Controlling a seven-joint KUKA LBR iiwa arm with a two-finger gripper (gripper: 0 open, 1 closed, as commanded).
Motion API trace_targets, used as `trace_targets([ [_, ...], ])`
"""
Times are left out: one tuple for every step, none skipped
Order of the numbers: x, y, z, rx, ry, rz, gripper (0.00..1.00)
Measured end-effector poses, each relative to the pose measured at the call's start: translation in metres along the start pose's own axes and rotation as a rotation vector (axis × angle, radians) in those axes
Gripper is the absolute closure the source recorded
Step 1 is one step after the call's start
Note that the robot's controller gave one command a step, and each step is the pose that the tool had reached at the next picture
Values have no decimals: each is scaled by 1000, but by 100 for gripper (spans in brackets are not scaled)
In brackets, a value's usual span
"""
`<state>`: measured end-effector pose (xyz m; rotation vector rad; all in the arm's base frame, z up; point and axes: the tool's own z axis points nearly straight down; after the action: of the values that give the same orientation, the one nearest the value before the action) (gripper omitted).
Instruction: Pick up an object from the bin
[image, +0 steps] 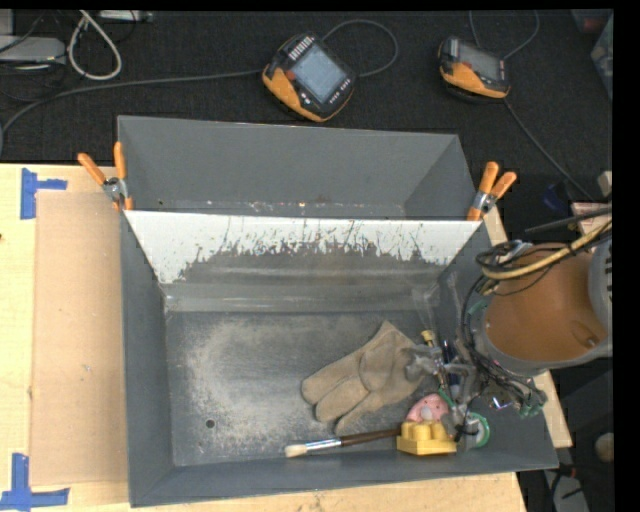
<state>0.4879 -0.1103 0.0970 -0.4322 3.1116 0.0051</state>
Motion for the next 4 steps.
trace_targets([
  [-129,41,-39,3,-11,-113,0],
  [-15,21,-15,-3,5,-337,0],
  [-113,55,28,4,-13,-475,0],
  [-12,19,24,2,-10,-661,100],
])
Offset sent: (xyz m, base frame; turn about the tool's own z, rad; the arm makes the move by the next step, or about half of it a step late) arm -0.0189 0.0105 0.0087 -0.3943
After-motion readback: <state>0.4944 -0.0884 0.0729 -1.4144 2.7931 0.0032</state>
